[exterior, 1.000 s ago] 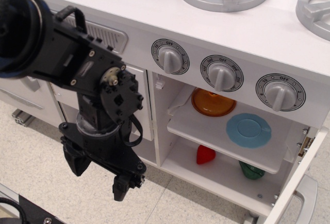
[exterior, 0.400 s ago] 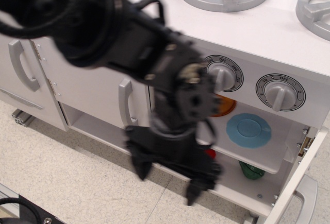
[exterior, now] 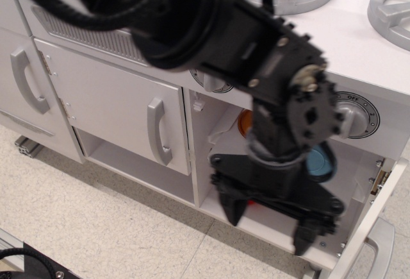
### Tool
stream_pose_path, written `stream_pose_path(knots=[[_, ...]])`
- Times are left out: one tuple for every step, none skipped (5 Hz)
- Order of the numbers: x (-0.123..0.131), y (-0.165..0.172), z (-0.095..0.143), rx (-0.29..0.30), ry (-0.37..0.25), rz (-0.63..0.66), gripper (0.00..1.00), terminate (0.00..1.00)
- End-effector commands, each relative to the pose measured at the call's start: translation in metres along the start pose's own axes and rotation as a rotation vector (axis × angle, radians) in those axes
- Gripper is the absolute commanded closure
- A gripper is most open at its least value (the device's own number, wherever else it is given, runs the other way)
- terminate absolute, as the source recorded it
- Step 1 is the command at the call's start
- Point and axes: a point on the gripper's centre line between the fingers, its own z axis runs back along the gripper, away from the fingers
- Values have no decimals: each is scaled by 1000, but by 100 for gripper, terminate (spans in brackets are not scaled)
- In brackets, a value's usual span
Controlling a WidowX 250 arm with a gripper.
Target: Close oven
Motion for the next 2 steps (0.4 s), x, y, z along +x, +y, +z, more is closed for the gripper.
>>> stream_pose_path(knots=[[-1, -47, -5, -64, -12, -19, 0, 0], [-8, -58, -14, -72, -24, -46, 0, 0]])
